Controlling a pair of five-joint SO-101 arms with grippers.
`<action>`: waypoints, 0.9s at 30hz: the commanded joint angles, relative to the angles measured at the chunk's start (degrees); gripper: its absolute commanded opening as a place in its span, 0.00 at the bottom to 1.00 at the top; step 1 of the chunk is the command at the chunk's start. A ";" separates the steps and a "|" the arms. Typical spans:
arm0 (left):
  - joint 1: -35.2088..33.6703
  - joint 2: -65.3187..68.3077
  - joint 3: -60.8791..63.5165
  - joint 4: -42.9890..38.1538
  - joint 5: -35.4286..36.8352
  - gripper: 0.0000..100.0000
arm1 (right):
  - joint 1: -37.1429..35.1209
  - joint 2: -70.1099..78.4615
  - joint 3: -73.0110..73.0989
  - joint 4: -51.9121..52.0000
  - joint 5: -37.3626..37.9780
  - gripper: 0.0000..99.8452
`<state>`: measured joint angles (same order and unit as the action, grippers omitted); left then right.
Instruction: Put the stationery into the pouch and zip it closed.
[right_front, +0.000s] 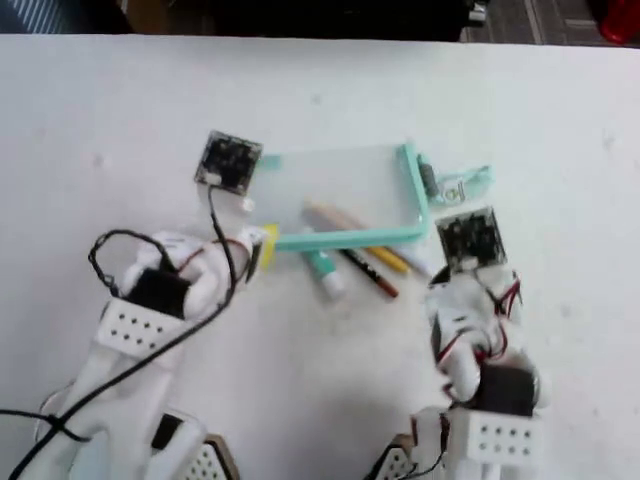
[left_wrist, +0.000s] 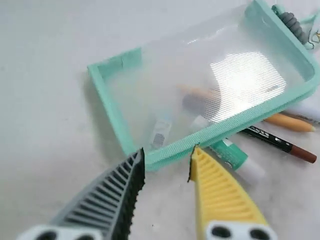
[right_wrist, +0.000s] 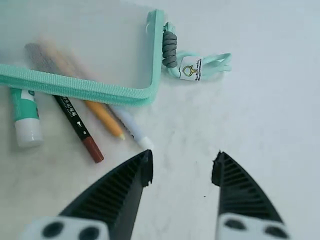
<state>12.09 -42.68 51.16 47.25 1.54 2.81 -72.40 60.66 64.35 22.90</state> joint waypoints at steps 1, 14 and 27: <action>-2.95 7.78 -8.09 0.26 0.88 0.18 | -0.84 17.98 -15.65 1.19 0.53 0.20; -4.09 20.79 -13.71 1.49 0.79 0.18 | -5.93 79.25 -67.96 8.22 -10.29 0.20; -2.07 20.88 -12.22 0.97 0.53 0.18 | -4.26 116.35 -108.75 17.27 -8.97 0.28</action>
<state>9.19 -20.88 40.53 48.40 1.54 -2.37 40.75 -38.77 79.91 13.14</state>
